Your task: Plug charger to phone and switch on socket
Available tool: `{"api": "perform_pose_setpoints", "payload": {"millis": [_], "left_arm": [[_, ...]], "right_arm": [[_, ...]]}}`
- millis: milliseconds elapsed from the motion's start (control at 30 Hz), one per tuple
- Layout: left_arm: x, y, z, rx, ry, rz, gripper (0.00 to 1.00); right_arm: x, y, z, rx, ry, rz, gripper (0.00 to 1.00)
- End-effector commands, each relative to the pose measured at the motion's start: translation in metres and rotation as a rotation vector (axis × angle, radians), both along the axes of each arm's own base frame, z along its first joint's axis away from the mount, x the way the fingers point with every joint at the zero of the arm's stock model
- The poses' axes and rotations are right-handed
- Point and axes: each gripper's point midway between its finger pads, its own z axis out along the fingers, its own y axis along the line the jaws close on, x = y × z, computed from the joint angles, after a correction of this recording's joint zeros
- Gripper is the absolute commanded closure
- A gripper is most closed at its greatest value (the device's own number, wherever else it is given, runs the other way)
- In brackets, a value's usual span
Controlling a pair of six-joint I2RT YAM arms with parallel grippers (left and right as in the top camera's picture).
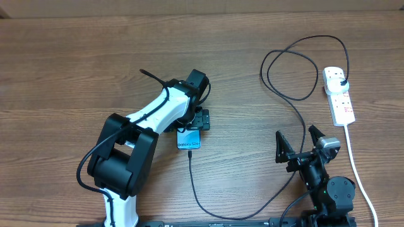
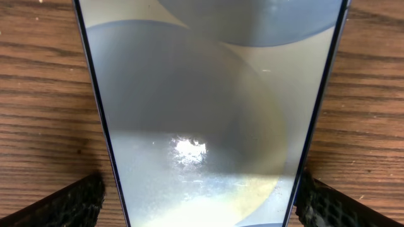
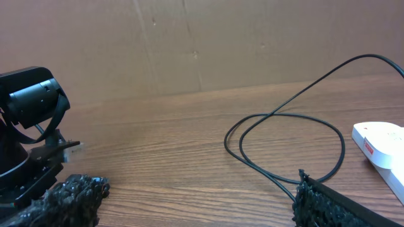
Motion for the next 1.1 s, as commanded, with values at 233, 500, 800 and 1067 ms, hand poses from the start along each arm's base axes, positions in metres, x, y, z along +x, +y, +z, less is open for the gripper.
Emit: {"api": "perform_pose_setpoints", "payload": {"millis": [233, 500, 800, 1067], "left_arm": [[-0.0247, 0.001, -0.0344, 0.002, 0.108, -0.021, 0.0], [-0.0242, 0.0007, -0.0345, 0.001, 0.106, -0.021, 0.0], [-0.0242, 0.0006, -0.0345, 0.001, 0.106, -0.022, 0.0], [-0.0227, -0.0001, -0.0346, -0.001, 0.1, -0.013, 0.11]], "right_arm": [[-0.0004, 0.0002, 0.0018, 0.006, -0.009, 0.0, 0.0], [-0.0004, 0.0002, 0.0018, 0.006, -0.009, 0.0, 0.0], [-0.0004, 0.0002, 0.0018, 0.006, -0.009, 0.0, 0.0], [-0.0004, 0.0002, 0.0018, 0.006, -0.009, 0.0, 0.0]]}}
